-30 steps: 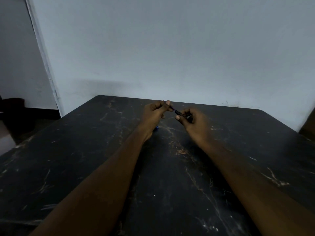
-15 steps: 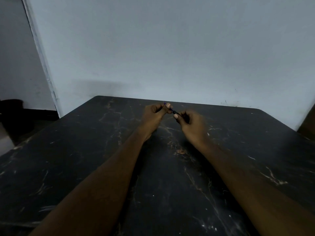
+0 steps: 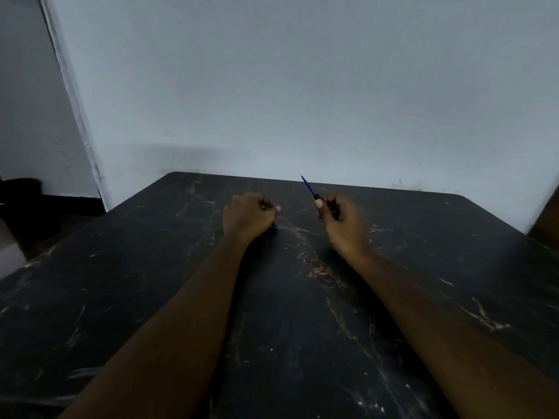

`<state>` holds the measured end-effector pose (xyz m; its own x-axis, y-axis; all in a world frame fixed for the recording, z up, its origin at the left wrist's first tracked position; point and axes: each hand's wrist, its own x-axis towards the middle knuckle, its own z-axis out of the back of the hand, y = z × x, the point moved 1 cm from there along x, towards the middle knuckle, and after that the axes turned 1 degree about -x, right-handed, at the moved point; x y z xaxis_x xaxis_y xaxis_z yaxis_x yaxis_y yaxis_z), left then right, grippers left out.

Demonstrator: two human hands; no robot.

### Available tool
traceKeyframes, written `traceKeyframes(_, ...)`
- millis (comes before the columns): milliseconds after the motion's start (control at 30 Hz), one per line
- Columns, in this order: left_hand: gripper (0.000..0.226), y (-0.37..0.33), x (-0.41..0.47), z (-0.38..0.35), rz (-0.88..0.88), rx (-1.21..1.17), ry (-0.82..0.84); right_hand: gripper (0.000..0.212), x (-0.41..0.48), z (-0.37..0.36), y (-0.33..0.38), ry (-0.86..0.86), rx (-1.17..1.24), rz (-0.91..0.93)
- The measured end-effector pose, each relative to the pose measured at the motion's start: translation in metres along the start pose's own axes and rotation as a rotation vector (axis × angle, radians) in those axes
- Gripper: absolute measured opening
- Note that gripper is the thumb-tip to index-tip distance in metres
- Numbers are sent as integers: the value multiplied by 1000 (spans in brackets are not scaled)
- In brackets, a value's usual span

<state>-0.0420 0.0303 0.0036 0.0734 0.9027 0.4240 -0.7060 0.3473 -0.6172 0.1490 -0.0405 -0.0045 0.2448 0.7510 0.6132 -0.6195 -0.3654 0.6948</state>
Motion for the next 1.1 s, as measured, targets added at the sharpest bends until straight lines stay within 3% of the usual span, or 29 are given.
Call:
traceKeyframes(233, 37, 10, 1, 3, 46, 65, 158, 26, 1, 1, -1, -7, -15, 5)
traceKeyframes(467, 45, 7, 1, 0, 24, 94, 161, 28, 0, 2, -2, -4, -12, -6)
traceKeyframes(667, 30, 5, 1, -5, 1, 39, 132, 27, 1, 0, -4, -3, -16, -18)
traceKeyframes(933, 33, -7, -3, -9, -106, 191, 46, 25, 2, -2, -6, -12, -13, -5)
traceKeyframes(1100, 32, -10, -3, -8, -45, 7, 50, 24, 3, -2, -7, -25, -22, 0)
